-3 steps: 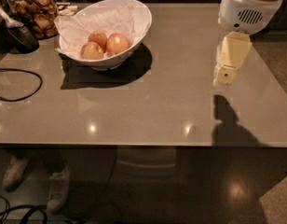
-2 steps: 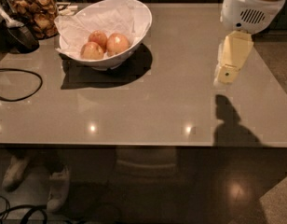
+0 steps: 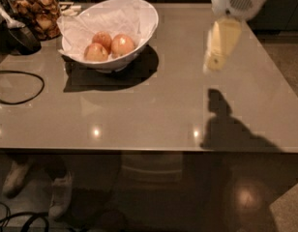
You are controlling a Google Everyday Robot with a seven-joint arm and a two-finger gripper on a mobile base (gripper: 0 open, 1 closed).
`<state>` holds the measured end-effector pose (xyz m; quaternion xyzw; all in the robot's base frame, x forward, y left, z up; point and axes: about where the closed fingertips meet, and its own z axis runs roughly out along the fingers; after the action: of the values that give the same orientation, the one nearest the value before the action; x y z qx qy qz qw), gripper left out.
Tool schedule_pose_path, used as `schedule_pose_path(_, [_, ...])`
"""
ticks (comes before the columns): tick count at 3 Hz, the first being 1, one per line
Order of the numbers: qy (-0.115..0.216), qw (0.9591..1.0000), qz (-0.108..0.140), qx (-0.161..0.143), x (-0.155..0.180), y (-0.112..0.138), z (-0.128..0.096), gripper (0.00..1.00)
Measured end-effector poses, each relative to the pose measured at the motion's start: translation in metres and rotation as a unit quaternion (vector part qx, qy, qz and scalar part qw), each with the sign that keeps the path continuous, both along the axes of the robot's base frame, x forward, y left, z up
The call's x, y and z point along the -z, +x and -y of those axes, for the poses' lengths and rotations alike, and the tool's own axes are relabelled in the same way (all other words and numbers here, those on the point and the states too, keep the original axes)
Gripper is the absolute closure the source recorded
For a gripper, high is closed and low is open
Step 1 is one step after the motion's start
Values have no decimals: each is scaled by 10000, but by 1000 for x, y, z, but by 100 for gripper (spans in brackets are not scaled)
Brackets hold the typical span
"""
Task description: Pick apple from white bowl
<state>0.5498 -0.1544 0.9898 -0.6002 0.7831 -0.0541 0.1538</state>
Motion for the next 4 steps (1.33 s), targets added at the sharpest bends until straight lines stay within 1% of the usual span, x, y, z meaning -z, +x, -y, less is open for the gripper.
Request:
schedule_pose_path(1, [70,9994,191,-277,-22,33,-37,0])
schedule_pose_path(2, [155,9987,355,-320,-30,39,-45,0])
schedule_pose_path(3, [155,9987,357,-319,-30,39,-45,0])
schedule_pose_path(4, [253,9977,464,-432,-35,58,-62,0])
